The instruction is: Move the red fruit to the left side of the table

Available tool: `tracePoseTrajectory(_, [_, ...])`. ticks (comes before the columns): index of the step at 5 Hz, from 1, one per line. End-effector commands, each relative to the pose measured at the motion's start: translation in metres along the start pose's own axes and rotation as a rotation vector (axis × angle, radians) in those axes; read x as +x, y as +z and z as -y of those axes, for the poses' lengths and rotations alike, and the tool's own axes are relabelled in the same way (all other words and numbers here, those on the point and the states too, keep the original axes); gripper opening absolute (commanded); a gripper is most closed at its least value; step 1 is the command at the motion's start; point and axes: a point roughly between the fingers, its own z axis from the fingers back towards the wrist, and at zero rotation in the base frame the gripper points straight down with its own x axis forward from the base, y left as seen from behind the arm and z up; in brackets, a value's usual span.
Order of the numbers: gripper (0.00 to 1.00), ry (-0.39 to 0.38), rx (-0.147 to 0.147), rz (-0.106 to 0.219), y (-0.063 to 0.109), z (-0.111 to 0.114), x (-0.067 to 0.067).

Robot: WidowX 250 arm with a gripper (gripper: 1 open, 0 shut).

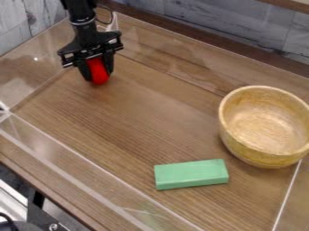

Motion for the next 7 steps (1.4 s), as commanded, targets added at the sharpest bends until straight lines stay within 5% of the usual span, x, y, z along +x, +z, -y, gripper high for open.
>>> tracePoseTrajectory(1, [0.0,-0.011,-0.014,0.019,0.015,-0.003,0.013])
tracePoseTrajectory(2, [0.0,-0.032,-0.013,-0.01,0.017,-0.007,0.016])
tracePoseTrajectory(3, [1.0,-0.05,-0.015,-0.049,0.019,-0.012,0.015])
tracePoseTrajectory(4, [1.0,-0.072,-0.023,-0.094,0.02,-0.015,0.015])
tracePoseTrajectory(7, [1.0,0.041,-0.034,-0.139,0.03,-0.001,0.023])
